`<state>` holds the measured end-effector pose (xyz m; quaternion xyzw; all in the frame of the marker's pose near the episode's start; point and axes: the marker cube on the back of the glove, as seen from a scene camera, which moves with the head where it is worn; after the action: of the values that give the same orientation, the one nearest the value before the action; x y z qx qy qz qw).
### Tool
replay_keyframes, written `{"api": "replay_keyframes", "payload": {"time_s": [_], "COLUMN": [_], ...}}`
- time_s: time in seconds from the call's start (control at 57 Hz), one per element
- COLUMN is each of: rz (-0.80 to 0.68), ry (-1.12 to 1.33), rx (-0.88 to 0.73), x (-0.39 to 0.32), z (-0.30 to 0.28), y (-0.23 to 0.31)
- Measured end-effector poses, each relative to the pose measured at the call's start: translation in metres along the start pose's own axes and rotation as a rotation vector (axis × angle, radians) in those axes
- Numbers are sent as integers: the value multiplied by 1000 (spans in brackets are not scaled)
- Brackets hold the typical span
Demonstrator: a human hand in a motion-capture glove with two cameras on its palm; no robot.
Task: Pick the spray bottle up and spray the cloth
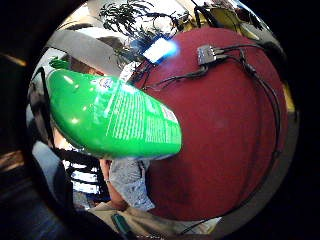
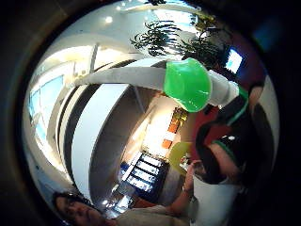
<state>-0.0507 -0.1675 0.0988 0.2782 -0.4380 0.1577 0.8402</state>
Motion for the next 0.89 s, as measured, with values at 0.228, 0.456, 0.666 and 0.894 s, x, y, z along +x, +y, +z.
{"api": "replay_keyframes", "payload": {"time_s": [0.228,0.456,0.666,0.894], "rz": [58,-33,-111,-180], "ry": [66,169,317,535], "rx": [58,-18,-210,-326], "x": [-5,-2,-4,-15], "z": [5,-23,-70,-119], "y": [4,40,85,107]}}
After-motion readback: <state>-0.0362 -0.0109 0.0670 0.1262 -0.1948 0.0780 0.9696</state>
